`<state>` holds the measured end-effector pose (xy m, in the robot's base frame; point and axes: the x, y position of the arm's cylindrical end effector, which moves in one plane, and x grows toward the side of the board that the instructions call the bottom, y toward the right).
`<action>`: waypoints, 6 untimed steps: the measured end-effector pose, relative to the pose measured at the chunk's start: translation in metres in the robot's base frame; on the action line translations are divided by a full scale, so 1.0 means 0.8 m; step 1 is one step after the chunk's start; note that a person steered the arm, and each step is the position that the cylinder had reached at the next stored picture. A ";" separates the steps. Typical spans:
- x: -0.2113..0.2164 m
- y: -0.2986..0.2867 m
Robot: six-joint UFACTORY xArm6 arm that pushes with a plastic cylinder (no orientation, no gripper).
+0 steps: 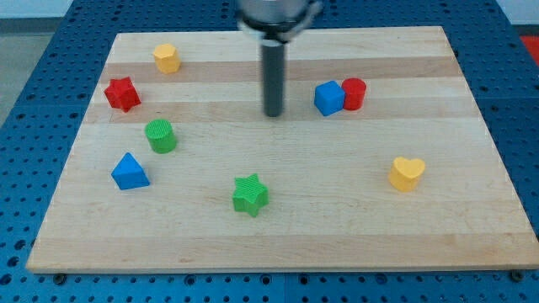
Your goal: Push the red star up a bit
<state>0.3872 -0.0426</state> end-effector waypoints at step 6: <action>-0.050 -0.327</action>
